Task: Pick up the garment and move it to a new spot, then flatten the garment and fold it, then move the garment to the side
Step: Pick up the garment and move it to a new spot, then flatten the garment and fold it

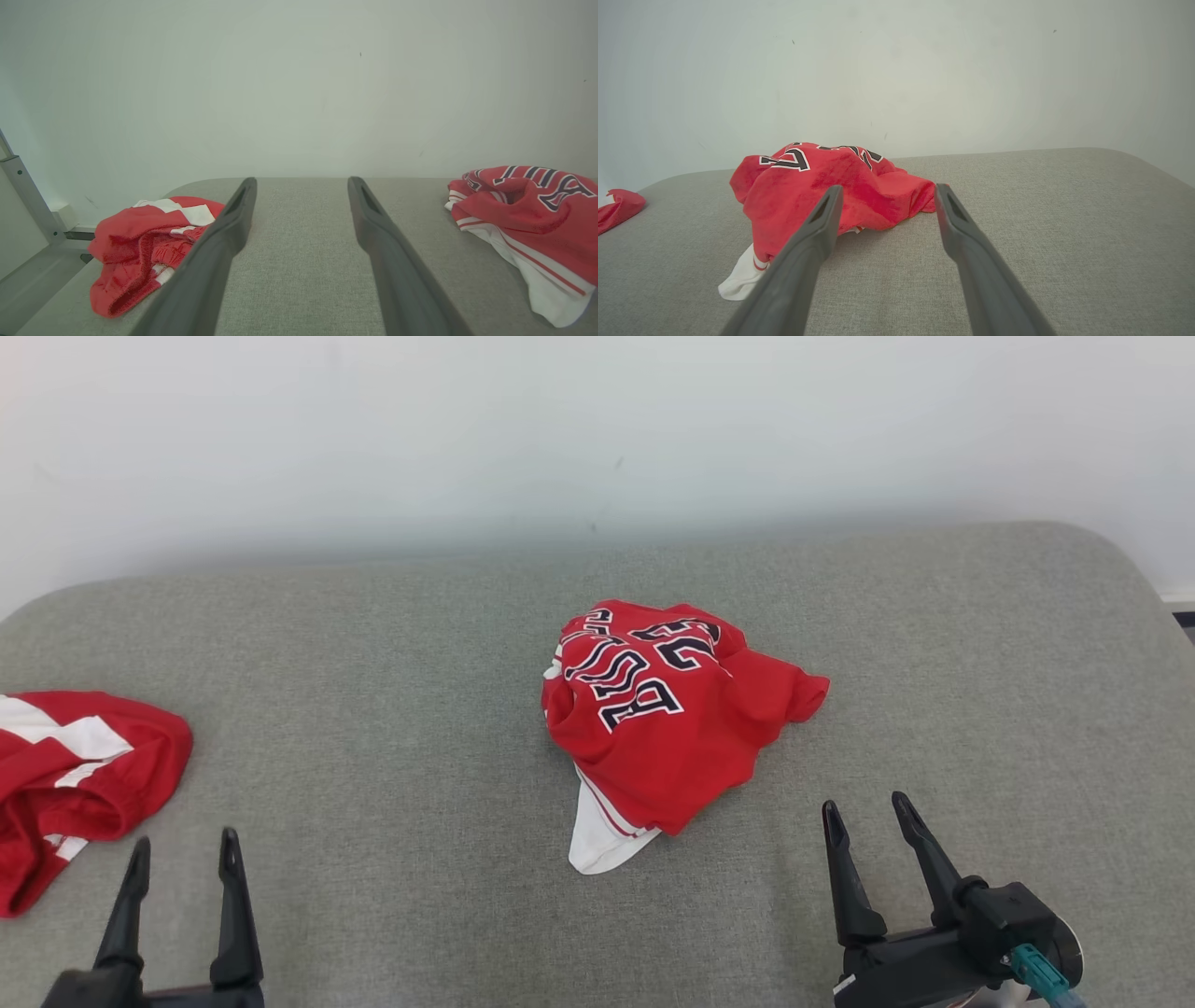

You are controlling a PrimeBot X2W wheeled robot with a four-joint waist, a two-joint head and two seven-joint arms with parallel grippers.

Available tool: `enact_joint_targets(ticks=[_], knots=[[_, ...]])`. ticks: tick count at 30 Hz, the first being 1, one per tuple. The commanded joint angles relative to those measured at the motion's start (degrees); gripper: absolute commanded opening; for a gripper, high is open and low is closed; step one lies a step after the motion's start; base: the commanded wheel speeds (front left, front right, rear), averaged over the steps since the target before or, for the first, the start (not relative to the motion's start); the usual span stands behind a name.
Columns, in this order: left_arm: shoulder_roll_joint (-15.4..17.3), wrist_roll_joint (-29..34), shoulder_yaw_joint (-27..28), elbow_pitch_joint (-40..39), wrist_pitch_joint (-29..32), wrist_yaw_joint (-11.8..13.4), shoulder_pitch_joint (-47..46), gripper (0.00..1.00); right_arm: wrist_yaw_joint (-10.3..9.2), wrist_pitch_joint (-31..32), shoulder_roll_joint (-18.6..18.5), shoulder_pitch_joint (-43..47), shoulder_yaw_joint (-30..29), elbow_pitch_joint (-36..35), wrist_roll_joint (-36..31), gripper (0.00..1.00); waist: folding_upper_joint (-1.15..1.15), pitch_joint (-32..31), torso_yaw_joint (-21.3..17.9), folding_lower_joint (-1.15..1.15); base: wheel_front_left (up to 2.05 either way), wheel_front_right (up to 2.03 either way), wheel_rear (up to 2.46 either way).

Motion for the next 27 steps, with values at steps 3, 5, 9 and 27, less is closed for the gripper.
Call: enact_joint_targets(ticks=[3, 5, 9, 27], knots=[[-0.82, 1.57, 0.88, 0.34, -0.19, -0.75, 1.71, 1.00, -0.12, -0.03, 0.07, 0.51, 0.07, 0.16, -0.15, 1.00, 0.00, -0.53, 0.41, 0.01, 0.00, 0.00, 0.00], [-1.26, 2.63, 1.36, 0.54, -0.19, -0.90, 2.66, 1.00, -0.12, -0.03, 0.07, 0.78, 0.08, 0.31, -0.31, 1.00, 0.00, -0.96, 0.62, 0.01, 0.00, 0.00, 0.00], [-1.55, 5.39, 0.98, 1.83, -0.19, -1.87, 3.94, 1.00, -0.12, -0.03, 0.07, 1.02, 0.07, 0.74, -1.05, 1.00, 0.00, -1.59, 1.03, 0.01, 0.00, 0.00, 0.00], [-2.38, 7.22, 0.15, 3.31, -0.19, -4.81, 3.38, 1.00, -0.12, -0.03, 0.07, 2.08, -1.06, 0.90, -2.44, 1.00, 0.00, -2.95, 0.54, 0.01, 0.00, 0.00, 0.00]])
